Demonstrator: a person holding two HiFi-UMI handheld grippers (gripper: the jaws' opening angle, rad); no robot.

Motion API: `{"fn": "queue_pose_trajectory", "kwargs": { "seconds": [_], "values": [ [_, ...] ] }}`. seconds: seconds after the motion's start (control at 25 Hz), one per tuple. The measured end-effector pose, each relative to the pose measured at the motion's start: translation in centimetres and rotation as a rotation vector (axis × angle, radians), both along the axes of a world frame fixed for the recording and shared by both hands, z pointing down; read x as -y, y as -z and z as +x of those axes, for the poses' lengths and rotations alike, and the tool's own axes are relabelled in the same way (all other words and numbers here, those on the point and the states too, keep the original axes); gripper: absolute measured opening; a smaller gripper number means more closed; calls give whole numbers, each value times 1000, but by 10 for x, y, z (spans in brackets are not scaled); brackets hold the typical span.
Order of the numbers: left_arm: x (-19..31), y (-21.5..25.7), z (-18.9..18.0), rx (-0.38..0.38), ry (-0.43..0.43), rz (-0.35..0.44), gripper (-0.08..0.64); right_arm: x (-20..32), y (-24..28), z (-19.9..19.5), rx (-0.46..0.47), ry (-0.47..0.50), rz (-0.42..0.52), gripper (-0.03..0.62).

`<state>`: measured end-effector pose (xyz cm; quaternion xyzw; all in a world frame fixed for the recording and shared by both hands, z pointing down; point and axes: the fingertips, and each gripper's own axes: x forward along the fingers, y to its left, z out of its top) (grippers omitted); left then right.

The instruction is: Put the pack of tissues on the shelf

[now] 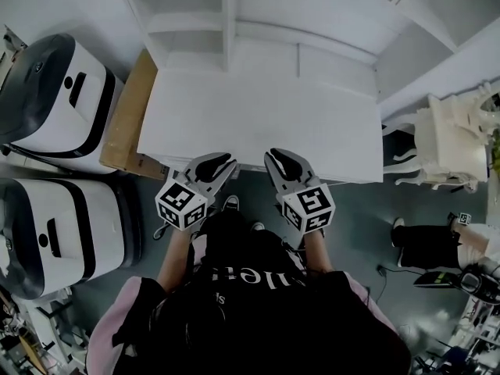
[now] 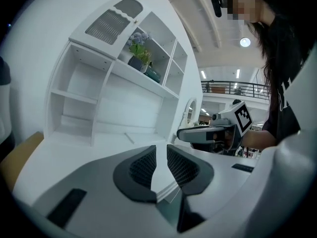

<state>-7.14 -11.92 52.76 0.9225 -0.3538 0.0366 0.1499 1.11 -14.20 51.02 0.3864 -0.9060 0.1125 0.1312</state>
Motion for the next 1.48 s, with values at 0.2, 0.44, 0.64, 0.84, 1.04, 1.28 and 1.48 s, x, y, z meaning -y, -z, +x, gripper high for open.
{"fn": "queue_pose_trajectory", "kwargs": {
  "seconds": [0.2, 0.44, 0.64, 0.84, 1.04, 1.28, 1.48],
  "values": [
    [-25, 2, 12, 18, 19, -5, 57, -20, -2, 13, 5, 27, -2, 74],
    [-49, 4, 23, 36, 46, 0, 48, -40, -9, 25, 10, 64, -12, 67],
    [-65, 4, 28, 46, 65, 4, 48, -53, -12, 31, 10, 93, -9, 66],
    [-78, 4, 31, 43, 92, 14, 48, -67, -14, 33, 1, 126, 0, 66],
    [-89, 5, 36, 39, 117, 22, 48, -76, -10, 38, -3, 154, 12, 66],
    [-103, 5, 35, 47, 140, 27, 48, -84, -11, 40, -1, 176, 21, 66],
    [-114, 6, 26, 51, 169, 24, 46, -93, -10, 38, 2, 188, 23, 66]
  ]
}}
